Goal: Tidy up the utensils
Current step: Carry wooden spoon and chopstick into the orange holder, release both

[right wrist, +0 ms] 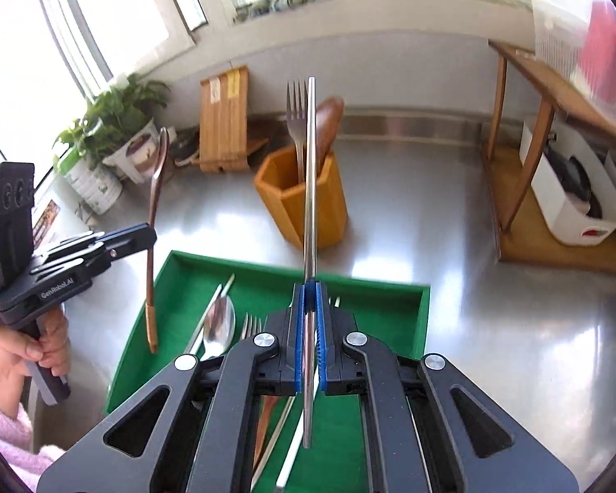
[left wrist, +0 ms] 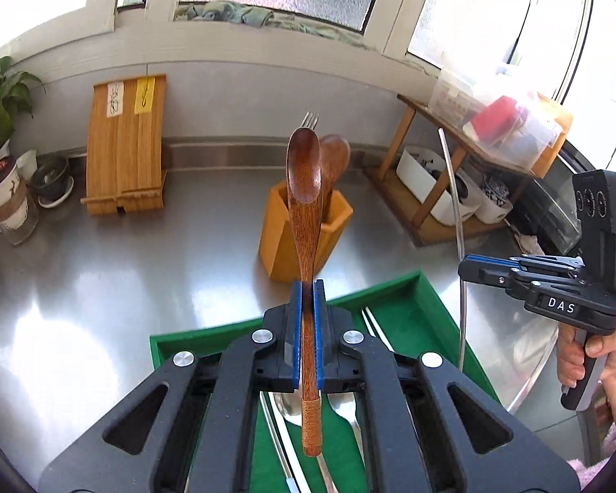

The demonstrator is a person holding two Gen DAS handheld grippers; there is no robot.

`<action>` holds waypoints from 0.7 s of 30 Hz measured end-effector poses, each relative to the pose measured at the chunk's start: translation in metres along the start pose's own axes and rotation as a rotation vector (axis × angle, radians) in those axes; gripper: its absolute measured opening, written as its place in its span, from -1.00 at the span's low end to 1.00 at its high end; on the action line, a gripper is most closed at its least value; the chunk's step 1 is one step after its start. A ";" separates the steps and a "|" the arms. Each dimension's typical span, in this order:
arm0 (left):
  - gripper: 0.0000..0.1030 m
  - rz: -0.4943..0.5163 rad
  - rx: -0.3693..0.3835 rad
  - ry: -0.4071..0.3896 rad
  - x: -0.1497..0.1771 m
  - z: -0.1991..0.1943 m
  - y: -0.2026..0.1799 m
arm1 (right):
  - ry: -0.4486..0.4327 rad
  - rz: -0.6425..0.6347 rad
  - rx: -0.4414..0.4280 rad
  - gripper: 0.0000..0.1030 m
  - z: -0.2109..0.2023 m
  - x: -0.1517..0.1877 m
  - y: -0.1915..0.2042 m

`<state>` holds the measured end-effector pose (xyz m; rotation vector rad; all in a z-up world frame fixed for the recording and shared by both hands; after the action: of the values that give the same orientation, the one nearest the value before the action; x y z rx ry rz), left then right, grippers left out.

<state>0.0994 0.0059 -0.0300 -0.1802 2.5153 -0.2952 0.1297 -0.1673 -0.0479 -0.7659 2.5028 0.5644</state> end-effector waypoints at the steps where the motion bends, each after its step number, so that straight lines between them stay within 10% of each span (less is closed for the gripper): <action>1: -0.93 -0.006 -0.002 -0.025 -0.007 0.000 0.000 | -0.047 0.000 0.002 -0.90 -0.004 -0.008 -0.001; 10: -0.93 -0.082 0.056 -0.233 -0.080 0.006 0.010 | -0.294 -0.001 -0.033 -0.89 -0.002 -0.092 0.004; 21: -0.93 -0.075 0.038 -0.334 -0.136 0.051 0.011 | -0.338 0.046 -0.029 -0.90 0.040 -0.137 -0.004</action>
<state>0.2390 0.0344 0.0012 -0.2839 2.1747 -0.3146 0.2454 -0.0933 -0.0085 -0.5706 2.2087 0.6851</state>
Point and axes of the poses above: each gripper's, at about its wrist camera, not at the fingertips, and z roughly the way its jaws point, y to its left, x to its underside, the point moved 4 cm from there along z, roughly the way its jaws point, and after that the axes turned 12 degrees about y, right-handed, at the moved point
